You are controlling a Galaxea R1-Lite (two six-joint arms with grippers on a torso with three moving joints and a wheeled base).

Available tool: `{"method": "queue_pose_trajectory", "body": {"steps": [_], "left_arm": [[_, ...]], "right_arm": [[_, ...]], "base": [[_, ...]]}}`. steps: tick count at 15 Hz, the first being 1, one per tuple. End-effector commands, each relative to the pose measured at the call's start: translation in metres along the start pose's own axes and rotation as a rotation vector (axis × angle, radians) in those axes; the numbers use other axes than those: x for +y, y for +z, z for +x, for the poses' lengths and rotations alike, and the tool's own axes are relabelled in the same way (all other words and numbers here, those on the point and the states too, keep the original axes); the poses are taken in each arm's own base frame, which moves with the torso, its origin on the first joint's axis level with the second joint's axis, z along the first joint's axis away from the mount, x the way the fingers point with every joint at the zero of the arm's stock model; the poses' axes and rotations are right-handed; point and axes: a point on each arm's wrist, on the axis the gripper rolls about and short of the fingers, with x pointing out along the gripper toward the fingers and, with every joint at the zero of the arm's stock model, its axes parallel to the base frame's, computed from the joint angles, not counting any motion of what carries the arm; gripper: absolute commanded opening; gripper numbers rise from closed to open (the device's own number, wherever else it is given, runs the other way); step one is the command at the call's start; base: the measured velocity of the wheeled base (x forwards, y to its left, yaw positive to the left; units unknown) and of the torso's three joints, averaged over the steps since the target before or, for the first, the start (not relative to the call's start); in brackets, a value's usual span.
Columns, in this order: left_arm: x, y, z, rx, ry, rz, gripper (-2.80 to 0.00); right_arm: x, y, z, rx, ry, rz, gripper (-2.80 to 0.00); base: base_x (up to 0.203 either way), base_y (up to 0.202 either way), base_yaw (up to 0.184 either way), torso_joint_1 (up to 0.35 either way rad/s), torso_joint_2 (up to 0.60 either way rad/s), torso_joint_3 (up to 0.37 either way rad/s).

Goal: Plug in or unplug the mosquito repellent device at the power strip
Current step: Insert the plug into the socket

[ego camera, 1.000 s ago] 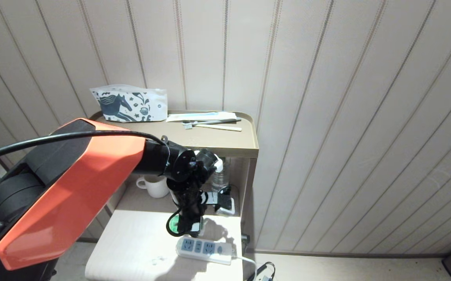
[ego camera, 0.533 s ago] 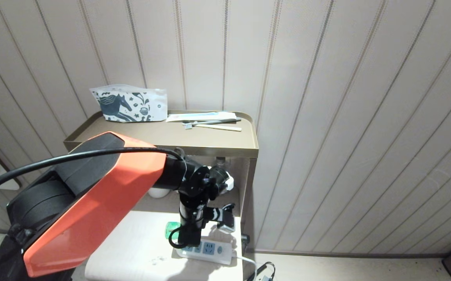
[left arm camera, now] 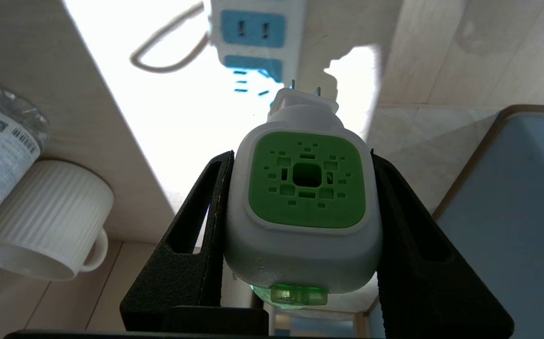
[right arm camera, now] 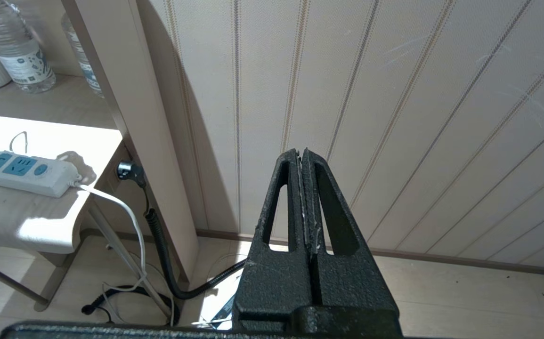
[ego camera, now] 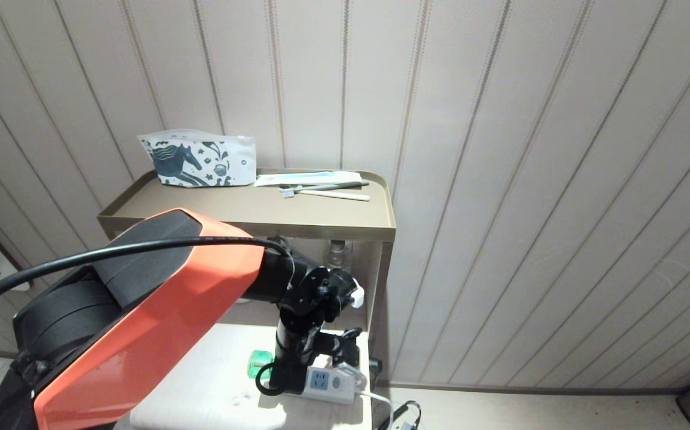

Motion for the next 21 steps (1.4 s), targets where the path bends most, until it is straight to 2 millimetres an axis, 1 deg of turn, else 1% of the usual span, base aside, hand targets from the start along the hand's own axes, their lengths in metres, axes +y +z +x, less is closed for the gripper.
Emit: {"method": "queue_pose_trajectory", "body": {"steps": [1, 4, 8, 11, 13, 15, 17, 21], "left_arm": [[-0.01, 0.004, -0.007, -0.001, -0.004, 0.014, -2.8], [-0.014, 0.011, -0.007, -0.045, -0.024, -0.013, -2.8], [-0.014, 0.013, -0.005, -0.051, -0.03, -0.047, -2.8], [-0.01, 0.014, -0.005, -0.052, -0.019, -0.122, -2.8], [-0.008, 0.01, -0.007, -0.042, -0.022, -0.186, -2.8], [-0.013, 0.005, -0.007, 0.001, -0.072, -0.405, -2.8], [-0.022, 0.0, -0.008, 0.054, -0.166, -0.635, -2.8], [-0.023, 0.0, -0.017, 0.038, -0.27, -0.968, -2.8]], "right_arm": [[0.0, 0.0, 0.0, 0.0, -0.001, 0.0, -2.8], [0.0, 0.0, 0.0, 0.0, -0.001, 0.001, -2.8], [0.0, 0.0, 0.0, 0.0, -0.001, -0.001, -2.8], [0.0, 0.0, 0.0, 0.0, -0.001, 0.0, -2.8], [0.0, 0.0, 0.0, 0.0, 0.0, -0.001, -2.8], [0.0, 0.0, 0.0, 0.0, 0.0, 0.0, -2.8], [0.0, 0.0, 0.0, 0.0, 0.0, -0.001, -2.8], [0.0, 0.0, 0.0, 0.0, 0.0, -0.001, -2.8]], "base": [[0.0, 0.0, 0.0, 0.0, 0.0, 0.0], [0.0, 0.0, 0.0, 0.0, 0.0, 0.0], [0.0, 0.0, 0.0, 0.0, 0.0, 0.0], [0.0, 0.0, 0.0, 0.0, 0.0, 0.0], [0.0, 0.0, 0.0, 0.0, 0.0, 0.0], [0.0, 0.0, 0.0, 0.0, 0.0, 0.0], [0.0, 0.0, 0.0, 0.0, 0.0, 0.0], [0.0, 0.0, 0.0, 0.0, 0.0, 0.0]]}}
